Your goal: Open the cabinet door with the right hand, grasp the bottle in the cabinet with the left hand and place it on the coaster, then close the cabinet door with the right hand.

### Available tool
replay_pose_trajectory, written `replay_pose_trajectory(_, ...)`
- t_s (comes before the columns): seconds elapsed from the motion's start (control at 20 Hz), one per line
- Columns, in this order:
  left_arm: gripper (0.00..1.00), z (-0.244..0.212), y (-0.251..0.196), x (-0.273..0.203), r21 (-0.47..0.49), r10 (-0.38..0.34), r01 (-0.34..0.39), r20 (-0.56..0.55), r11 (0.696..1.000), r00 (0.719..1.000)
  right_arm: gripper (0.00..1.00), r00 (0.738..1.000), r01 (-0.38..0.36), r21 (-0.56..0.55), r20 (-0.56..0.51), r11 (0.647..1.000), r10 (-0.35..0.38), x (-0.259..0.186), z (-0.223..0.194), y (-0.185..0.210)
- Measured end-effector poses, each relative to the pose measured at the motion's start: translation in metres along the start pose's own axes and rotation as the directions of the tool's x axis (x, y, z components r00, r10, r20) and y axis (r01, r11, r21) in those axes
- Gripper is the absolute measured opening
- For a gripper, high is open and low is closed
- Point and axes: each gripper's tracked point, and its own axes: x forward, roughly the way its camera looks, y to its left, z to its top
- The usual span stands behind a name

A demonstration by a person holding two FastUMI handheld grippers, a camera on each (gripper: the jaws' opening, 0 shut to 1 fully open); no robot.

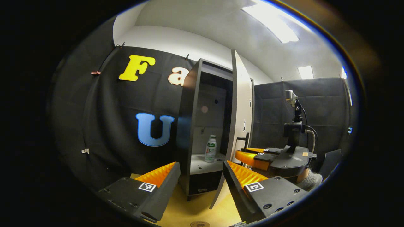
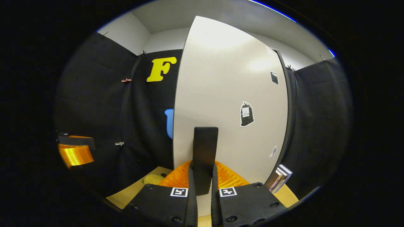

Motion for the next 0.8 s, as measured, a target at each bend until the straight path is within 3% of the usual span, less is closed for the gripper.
replay_pose_trajectory(0.8,0.87,-0.016,-0.07,0.028,-0.045,-0.202,0.2,-0.045,0.979,0.978,0.17,0.988,0.152,0.012,-0.018,0.988,-0.152,-0.075,0.0,-0.081)
